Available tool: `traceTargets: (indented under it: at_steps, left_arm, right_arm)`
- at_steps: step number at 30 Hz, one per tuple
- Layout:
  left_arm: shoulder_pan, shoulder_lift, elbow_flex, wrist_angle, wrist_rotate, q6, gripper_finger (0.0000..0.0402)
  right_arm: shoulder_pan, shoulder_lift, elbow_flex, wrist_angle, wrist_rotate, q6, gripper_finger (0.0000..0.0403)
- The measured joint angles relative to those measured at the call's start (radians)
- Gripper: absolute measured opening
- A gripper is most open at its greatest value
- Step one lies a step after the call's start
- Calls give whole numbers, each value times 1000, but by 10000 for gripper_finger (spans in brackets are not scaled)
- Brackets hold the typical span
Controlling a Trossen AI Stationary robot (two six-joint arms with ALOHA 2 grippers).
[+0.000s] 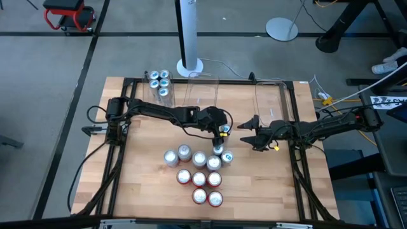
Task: Sort soda cans
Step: Put the blue soda can into the left transparent bin
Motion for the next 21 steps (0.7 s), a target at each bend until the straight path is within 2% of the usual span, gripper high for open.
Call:
traceTargets:
  at_steps: [10,21]
  left_arm:
    - [1,3,-2,0,-13,14,306]
    - [21,49,0,27,-9,34,310]
  right_arm:
    - [0,0,0,-6,0,0,366]
    - [0,0,0,-8,1,0,366]
